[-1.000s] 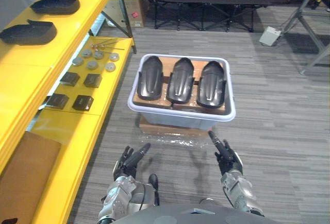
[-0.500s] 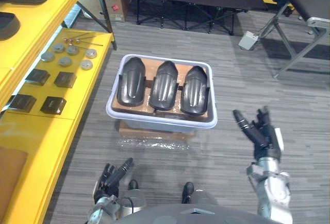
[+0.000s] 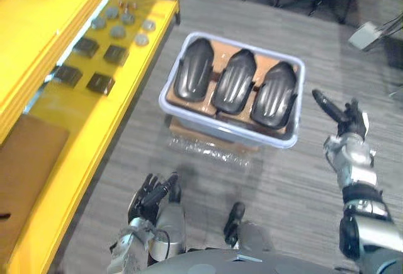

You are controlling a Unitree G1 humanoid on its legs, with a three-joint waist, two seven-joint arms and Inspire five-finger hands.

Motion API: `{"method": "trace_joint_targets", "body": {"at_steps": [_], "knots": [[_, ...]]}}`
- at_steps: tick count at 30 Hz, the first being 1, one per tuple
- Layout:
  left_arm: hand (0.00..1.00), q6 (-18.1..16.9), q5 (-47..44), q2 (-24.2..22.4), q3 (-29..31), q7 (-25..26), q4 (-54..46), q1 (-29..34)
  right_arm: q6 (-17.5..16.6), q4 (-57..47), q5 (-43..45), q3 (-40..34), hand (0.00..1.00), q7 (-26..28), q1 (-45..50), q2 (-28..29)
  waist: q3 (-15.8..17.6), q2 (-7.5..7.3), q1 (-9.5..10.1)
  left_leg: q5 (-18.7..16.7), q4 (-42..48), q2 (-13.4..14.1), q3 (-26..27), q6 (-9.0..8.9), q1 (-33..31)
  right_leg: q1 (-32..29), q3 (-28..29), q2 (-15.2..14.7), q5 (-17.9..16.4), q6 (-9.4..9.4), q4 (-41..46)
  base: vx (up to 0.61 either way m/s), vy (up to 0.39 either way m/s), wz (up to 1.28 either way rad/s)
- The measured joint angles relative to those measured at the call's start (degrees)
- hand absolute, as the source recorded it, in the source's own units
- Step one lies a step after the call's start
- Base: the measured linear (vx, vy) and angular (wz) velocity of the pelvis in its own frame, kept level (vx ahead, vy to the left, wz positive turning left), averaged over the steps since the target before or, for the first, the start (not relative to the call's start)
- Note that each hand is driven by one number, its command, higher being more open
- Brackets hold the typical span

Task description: Walk over and take three plastic housings, then place them on the shelf

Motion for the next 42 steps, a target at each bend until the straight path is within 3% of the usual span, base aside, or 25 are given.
{"method": "trace_joint_targets", "body": {"at_steps": [7,19,23,24,28,31,34,37,42], "knots": [[1.0,-0.07,-2.43,1.53,-2.8,0.33,0.57,-1.2,0.09,8.6,-0.1,4.73,1.0,0.05,-9.67,-6.02,2.25,0.62,1.97,-1.83,6.64,-1.04,-1.4,1.25,-7.43,-4.1,-0.81,-1.03,0.18,0.31,2.27,-0.07,0.07,0.11],[1.0,-1.51,-7.53,1.44,-7.09,1.18,2.7,-4.54,10.05,18.45,-1.23,9.01,1.0,-0.35,-19.32,-10.51,4.72,3.75,2.85,-2.23,10.58,-1.13,-1.61,1.97,-12.89,-9.34,0.01,-1.5,-0.26,-0.24,5.98,-0.05,0.026,-0.01],[1.0,-1.58,-9.68,0.94,-9.01,1.56,3.4,-5.88,12.95,20.95,-1.24,11.18,1.0,-1.49,-21.61,-14.12,5.41,5.65,3.45,-1.83,10.82,-1.15,-1.58,2.08,-14.91,-12.2,0.33,-1.96,-0.71,-0.6,7.92,-0.05,0.005,-0.03],[1.0,-1.56,-9.77,0.89,-9.27,1.62,3.69,-6.21,13.47,22.0,-1.24,11.19,0.0,-1.69,-22.56,-15.01,5.7,6.13,3.46,-1.64,10.78,-1.29,-1.7,2.09,-15.28,-12.8,0.24,-2.3,-0.91,-0.69,8.66,-0.04,0.006,0.08],[1.0,-1.59,-11.48,0.62,-10.73,2.12,3.84,-6.31,16.12,24.6,-2.64,11.26,0.0,-2.42,-25.04,-17.73,6.19,8.1,3.5,-0.43,10.13,-2.27,-2.47,2.28,-16.75,-15.01,-0.4,-3.5,-1.95,-0.7,11.11,-0.04,0.001,0.14],[1.0,-2.15,-11.96,0.3,-11.57,2.07,4.32,-6.39,18.24,26.52,-8.49,13.14,0.0,0.02,-26.23,-18.35,6.33,9.56,3.64,0.64,9.09,-3.28,-3.39,2.38,-17.71,-16.46,-1.07,-4.58,-2.69,-0.67,12.8,-0.02,0.008,0.17],[1.0,-2.88,-12.74,0.17,-12.12,1.99,4.82,-6.4,18.19,28.4,-12.58,13.56,0.0,0.12,-26.93,-19.73,6.58,10.65,4.0,0.92,9.17,-3.52,-4.0,2.29,-18.47,-17.26,-1.6,-4.93,-3.29,-0.74,13.92,-0.01,0.002,0.15],[1.0,-2.94,-13.22,0.28,-12.45,1.2,5.12,-6.38,18.18,28.51,-19.1,17.39,0.0,0.18,-26.92,-23.09,6.59,11.01,4.29,1.61,8.74,-3.98,-4.52,2.13,-18.68,-18.36,-1.79,-5.81,-4.54,-1.01,16.16,0.01,-0.007,0.12],[1.0,-3.06,-13.19,0.39,-12.75,0.15,4.9,-6.35,16.67,29.27,-20.88,18.54,0.0,-0.06,-26.81,-22.76,6.53,11.1,3.81,2.15,8.31,-3.52,-5.03,1.68,-18.53,-18.39,-2.38,-5.49,-5.18,-1.57,16.79,0.01,-0.018,0.04]]}}
